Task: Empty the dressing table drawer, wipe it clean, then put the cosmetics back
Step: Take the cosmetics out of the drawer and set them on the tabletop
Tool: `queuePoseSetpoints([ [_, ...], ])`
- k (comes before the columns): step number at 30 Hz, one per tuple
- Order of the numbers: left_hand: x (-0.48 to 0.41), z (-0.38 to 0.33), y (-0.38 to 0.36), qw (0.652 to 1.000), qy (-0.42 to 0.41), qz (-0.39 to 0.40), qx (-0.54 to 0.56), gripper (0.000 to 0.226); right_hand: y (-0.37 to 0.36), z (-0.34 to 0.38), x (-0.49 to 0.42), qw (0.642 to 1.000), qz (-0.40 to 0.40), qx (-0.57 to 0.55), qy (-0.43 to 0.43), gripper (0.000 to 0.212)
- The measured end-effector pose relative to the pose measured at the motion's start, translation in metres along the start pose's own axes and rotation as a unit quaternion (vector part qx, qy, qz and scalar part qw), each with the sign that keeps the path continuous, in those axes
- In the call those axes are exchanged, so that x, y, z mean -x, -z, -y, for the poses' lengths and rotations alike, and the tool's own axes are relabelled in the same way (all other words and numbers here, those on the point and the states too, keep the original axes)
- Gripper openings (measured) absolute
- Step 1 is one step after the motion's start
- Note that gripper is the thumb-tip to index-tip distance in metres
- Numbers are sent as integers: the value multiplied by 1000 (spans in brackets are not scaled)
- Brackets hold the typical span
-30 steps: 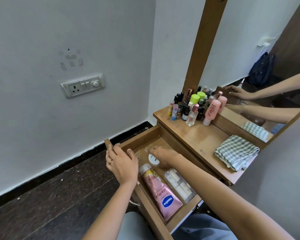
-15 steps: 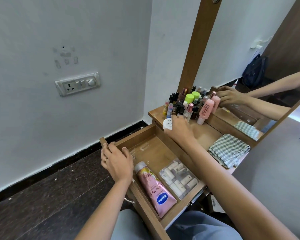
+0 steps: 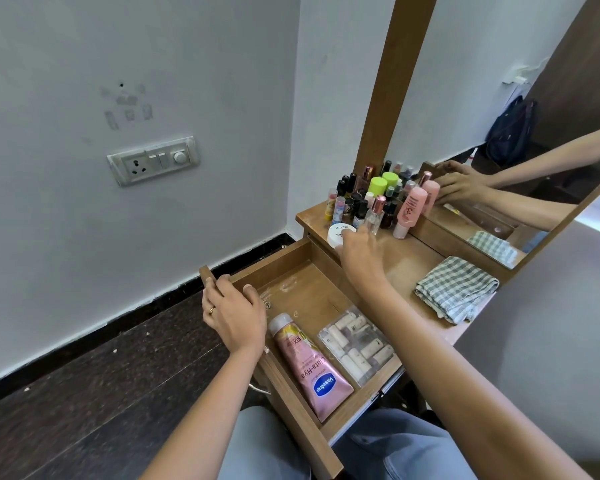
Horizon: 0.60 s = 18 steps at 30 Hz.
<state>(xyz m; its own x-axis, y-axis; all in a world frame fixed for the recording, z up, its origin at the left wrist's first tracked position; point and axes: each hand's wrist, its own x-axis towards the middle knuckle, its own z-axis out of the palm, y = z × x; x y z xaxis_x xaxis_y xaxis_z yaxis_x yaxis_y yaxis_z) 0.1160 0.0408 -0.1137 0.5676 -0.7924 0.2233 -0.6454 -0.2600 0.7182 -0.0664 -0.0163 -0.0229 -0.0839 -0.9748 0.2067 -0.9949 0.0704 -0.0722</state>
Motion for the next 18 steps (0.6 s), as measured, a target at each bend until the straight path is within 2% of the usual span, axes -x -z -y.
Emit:
queuePoseSetpoints([
  [4,0,-1,0,1000,1,0,3,33,-1,1,22,997,-62,-34,-2,33],
  [5,0,-1,0,1000,3,0,5,33,-1,4,35,997,-53,-60,10,32],
  [6,0,-1,0,1000,3,0,6,33,-4,9,50,996,-14,-88,25,31],
  [8,0,-1,0,1000,0,1,4,34,-14,20,85,982,140,-121,47,34],
  [10,-1,0,0,1000,1,2,3,34,-30,31,114,953,277,-110,54,49],
  [11,-1,0,0,1000,3,2,4,34,-39,34,123,944,309,-98,54,58],
  [13,0,0,0,1000,6,3,7,34,-50,40,133,940,329,-71,50,69],
  [18,0,-1,1,1000,8,2,11,34,-46,47,132,940,339,-23,46,71],
])
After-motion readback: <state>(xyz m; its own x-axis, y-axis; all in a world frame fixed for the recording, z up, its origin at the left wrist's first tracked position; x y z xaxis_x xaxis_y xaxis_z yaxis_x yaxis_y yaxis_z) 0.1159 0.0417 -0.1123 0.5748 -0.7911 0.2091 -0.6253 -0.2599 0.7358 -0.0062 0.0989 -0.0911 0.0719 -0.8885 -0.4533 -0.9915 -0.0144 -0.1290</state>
